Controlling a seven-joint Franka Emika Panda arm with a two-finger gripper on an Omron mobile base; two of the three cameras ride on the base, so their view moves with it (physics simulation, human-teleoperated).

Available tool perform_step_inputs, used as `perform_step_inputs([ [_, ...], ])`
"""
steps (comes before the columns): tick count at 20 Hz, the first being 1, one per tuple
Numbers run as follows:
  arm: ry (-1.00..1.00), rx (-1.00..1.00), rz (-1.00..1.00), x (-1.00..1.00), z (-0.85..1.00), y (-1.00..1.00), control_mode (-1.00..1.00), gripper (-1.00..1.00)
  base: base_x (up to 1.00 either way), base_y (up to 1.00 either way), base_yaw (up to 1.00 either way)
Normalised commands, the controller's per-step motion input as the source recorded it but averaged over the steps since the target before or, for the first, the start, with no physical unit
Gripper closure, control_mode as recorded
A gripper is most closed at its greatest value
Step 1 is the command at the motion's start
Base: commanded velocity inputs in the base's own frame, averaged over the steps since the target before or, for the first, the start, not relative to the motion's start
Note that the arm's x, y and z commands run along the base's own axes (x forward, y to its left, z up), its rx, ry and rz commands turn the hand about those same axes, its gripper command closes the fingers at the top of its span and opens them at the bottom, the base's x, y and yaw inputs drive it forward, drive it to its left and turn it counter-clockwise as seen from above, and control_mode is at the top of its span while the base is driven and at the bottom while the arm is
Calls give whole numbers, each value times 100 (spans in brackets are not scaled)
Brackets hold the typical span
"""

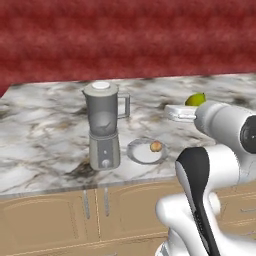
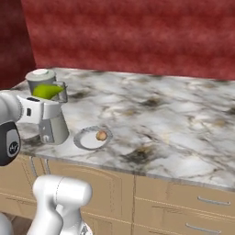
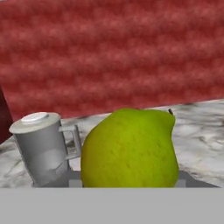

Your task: Pick the pear and peach from the fridge and place them on the plate next to the blender to make a fruit smoothie.

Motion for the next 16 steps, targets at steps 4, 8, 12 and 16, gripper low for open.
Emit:
perform_step_inputs([
  [4, 3, 0, 0, 7, 0, 0, -100, 100, 33, 13, 0],
  [8, 48, 12, 4, 5, 0, -23, -100, 100, 0, 0, 0],
  [12, 69, 17, 13, 9, 0, -32, -100, 100, 0, 0, 0],
  [16, 46, 4, 10, 10, -9, 0, -100, 100, 0, 0, 0],
])
